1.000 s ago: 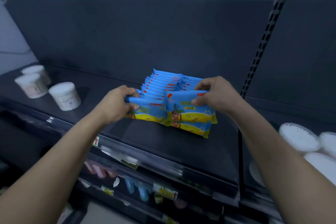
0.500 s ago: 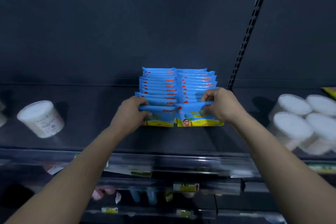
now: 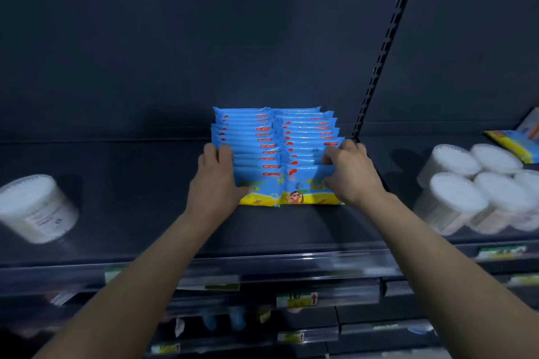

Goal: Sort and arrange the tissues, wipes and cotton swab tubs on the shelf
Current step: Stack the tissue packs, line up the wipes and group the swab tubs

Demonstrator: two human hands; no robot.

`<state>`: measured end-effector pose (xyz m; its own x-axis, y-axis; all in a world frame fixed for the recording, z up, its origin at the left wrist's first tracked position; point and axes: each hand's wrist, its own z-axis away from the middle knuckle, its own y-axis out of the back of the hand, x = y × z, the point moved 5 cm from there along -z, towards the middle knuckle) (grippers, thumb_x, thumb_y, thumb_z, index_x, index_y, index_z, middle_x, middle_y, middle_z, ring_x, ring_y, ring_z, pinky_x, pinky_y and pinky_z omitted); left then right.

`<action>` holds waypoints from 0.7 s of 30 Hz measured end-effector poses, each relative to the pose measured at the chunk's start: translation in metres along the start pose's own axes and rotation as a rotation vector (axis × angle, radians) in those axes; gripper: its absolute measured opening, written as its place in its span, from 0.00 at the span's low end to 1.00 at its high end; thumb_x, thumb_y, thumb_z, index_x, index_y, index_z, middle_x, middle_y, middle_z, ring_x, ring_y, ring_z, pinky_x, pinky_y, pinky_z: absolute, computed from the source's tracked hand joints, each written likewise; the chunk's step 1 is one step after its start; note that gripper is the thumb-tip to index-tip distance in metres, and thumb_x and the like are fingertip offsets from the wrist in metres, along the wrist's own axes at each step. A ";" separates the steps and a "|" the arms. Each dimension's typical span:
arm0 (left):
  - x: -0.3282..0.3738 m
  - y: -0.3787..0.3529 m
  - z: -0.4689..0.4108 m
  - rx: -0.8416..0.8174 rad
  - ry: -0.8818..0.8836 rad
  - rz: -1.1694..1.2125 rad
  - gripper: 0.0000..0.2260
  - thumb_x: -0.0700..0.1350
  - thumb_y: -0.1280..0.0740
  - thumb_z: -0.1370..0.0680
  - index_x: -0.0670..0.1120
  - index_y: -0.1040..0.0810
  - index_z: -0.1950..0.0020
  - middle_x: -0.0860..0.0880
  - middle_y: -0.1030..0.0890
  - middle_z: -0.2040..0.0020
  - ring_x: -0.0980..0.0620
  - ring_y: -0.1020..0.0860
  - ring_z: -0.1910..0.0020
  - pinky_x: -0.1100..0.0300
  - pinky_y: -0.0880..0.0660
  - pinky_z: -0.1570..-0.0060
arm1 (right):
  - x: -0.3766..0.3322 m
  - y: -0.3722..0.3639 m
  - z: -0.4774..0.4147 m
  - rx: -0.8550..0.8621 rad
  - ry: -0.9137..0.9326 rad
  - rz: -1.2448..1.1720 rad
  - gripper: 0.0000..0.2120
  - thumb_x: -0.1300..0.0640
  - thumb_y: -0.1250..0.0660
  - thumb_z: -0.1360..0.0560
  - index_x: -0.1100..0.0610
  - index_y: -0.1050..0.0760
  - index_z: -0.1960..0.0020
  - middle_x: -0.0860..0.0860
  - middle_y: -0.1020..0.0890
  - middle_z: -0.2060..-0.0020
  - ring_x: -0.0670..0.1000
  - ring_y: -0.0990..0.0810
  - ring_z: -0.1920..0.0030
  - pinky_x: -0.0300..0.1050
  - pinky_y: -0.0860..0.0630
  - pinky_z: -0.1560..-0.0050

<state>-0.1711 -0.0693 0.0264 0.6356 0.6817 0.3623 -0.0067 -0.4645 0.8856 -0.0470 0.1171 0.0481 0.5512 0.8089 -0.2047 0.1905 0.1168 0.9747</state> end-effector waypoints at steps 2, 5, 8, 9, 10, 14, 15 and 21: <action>0.003 0.000 -0.001 0.004 -0.002 0.007 0.28 0.49 0.25 0.34 0.44 0.35 0.41 0.45 0.37 0.43 0.46 0.34 0.46 0.53 0.32 0.65 | -0.001 0.000 -0.002 0.001 0.008 0.024 0.17 0.66 0.36 0.29 0.57 0.29 0.41 0.56 0.30 0.43 0.58 0.34 0.41 0.49 0.30 0.44; 0.004 0.002 -0.003 0.008 -0.008 -0.053 0.28 0.50 0.25 0.35 0.44 0.34 0.42 0.45 0.37 0.43 0.46 0.35 0.46 0.52 0.29 0.61 | -0.004 0.000 -0.003 -0.022 0.021 0.081 0.17 0.64 0.35 0.28 0.59 0.32 0.41 0.57 0.29 0.42 0.58 0.34 0.41 0.49 0.30 0.46; 0.005 0.003 -0.003 0.027 -0.020 -0.137 0.30 0.51 0.24 0.37 0.43 0.33 0.42 0.43 0.34 0.43 0.43 0.35 0.46 0.48 0.27 0.52 | -0.007 0.005 -0.005 -0.029 0.047 0.158 0.17 0.61 0.35 0.28 0.59 0.33 0.40 0.57 0.28 0.43 0.58 0.32 0.42 0.48 0.32 0.47; 0.006 0.004 -0.003 0.027 -0.024 -0.151 0.30 0.52 0.24 0.37 0.43 0.32 0.42 0.43 0.34 0.43 0.43 0.35 0.47 0.48 0.28 0.50 | -0.008 0.006 -0.006 -0.033 0.059 0.175 0.17 0.60 0.35 0.28 0.58 0.33 0.41 0.56 0.27 0.43 0.58 0.32 0.42 0.47 0.33 0.47; 0.006 0.004 -0.003 0.025 -0.028 -0.151 0.30 0.52 0.24 0.37 0.43 0.32 0.41 0.43 0.33 0.43 0.43 0.35 0.46 0.49 0.29 0.50 | -0.009 0.008 -0.007 -0.041 0.071 0.183 0.16 0.59 0.34 0.28 0.58 0.32 0.41 0.56 0.27 0.44 0.58 0.32 0.42 0.48 0.34 0.46; 0.005 0.008 -0.002 0.002 -0.029 -0.126 0.28 0.55 0.26 0.34 0.45 0.32 0.41 0.46 0.33 0.42 0.46 0.36 0.44 0.53 0.33 0.46 | -0.015 0.016 -0.008 -0.059 0.124 0.136 0.17 0.52 0.32 0.28 0.55 0.29 0.41 0.54 0.25 0.44 0.57 0.30 0.41 0.50 0.34 0.42; 0.005 0.009 -0.002 -0.001 -0.034 -0.138 0.28 0.55 0.26 0.34 0.46 0.32 0.40 0.46 0.33 0.42 0.46 0.36 0.44 0.53 0.34 0.45 | -0.018 0.018 -0.008 -0.051 0.143 0.112 0.17 0.52 0.32 0.28 0.55 0.28 0.41 0.54 0.24 0.44 0.57 0.29 0.41 0.50 0.34 0.42; 0.001 0.020 0.009 0.015 -0.032 -0.110 0.31 0.53 0.26 0.33 0.47 0.33 0.34 0.46 0.33 0.38 0.45 0.36 0.39 0.51 0.37 0.42 | -0.043 0.025 -0.012 0.030 0.248 -0.086 0.14 0.52 0.35 0.24 0.56 0.25 0.41 0.54 0.22 0.45 0.56 0.26 0.43 0.48 0.31 0.45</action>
<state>-0.1634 -0.0828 0.0415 0.6565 0.7106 0.2533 0.0756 -0.3961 0.9151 -0.0758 0.0925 0.0827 0.3167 0.9137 -0.2546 0.2544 0.1768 0.9508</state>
